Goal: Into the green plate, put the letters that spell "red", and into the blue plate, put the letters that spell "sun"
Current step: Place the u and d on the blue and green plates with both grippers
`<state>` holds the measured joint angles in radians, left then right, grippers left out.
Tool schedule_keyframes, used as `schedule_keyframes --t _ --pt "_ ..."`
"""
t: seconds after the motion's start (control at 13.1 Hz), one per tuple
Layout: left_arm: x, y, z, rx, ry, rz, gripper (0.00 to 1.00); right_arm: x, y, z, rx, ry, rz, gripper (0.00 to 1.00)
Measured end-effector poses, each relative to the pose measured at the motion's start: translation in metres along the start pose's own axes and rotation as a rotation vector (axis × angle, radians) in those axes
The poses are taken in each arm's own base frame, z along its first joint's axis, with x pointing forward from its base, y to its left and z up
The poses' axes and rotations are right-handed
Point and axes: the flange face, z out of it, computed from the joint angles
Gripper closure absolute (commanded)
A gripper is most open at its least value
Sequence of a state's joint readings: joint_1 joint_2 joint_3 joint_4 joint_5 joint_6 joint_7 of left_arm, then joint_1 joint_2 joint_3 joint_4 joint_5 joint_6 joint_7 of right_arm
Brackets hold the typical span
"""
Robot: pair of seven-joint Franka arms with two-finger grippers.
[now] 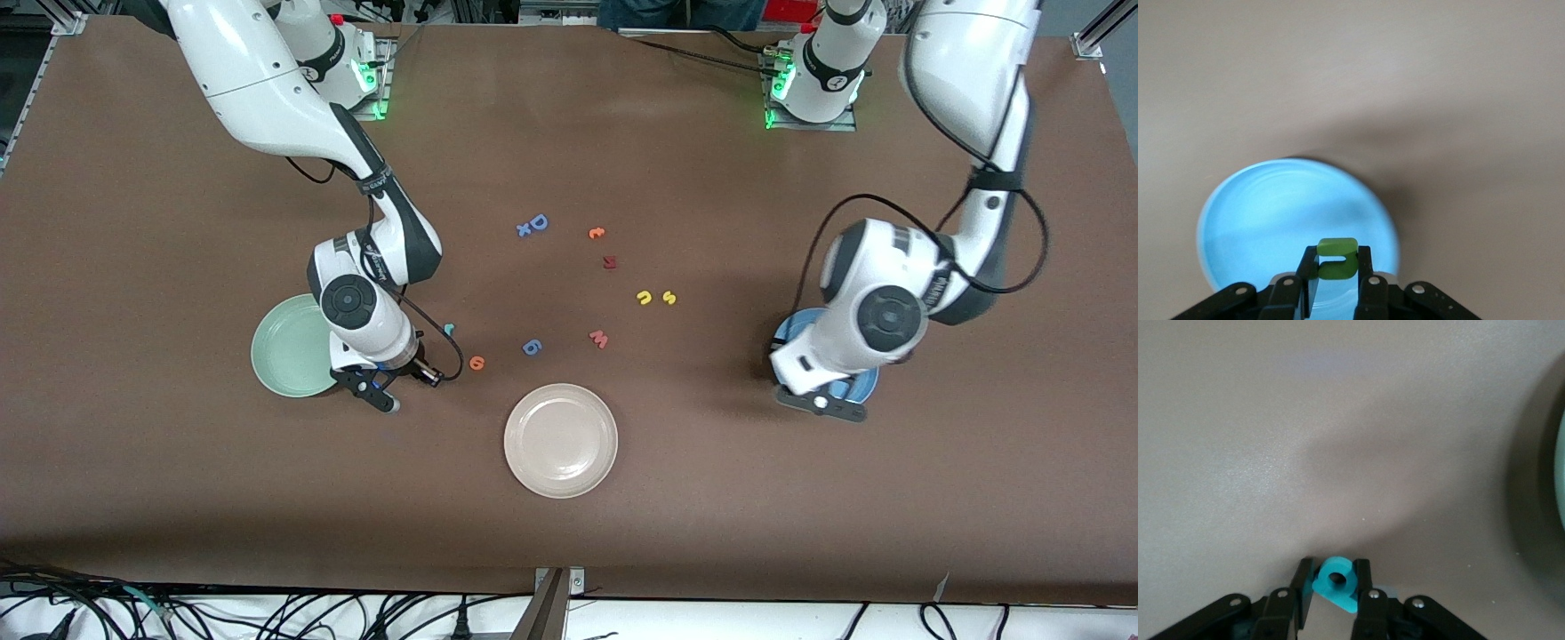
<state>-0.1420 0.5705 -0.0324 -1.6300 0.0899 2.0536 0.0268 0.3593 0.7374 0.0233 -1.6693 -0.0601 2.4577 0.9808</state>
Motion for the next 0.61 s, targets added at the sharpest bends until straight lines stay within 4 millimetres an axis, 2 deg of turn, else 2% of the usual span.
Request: schedule_keyframes --t 0.15,0.23,0.46,0.61 --pt "-0.006 -0.039 0.021 -0.016 -0.033 -0.029 0.88 0.000 0.000 -0.001 -0.018 -0.016 0.004 0.76" --pt "-0.007 -0.048 0.032 -0.035 -0.047 -0.034 0.88 0.001 0.001 -0.005 -0.032 -0.025 0.006 0.76" --pt "-0.010 -0.060 0.060 -0.101 -0.079 -0.028 0.88 0.016 0.008 -0.031 -0.049 -0.032 -0.003 0.76" --pt "-0.012 -0.068 0.071 -0.121 -0.091 -0.034 0.84 0.029 0.020 -0.051 -0.069 -0.045 -0.035 0.76"
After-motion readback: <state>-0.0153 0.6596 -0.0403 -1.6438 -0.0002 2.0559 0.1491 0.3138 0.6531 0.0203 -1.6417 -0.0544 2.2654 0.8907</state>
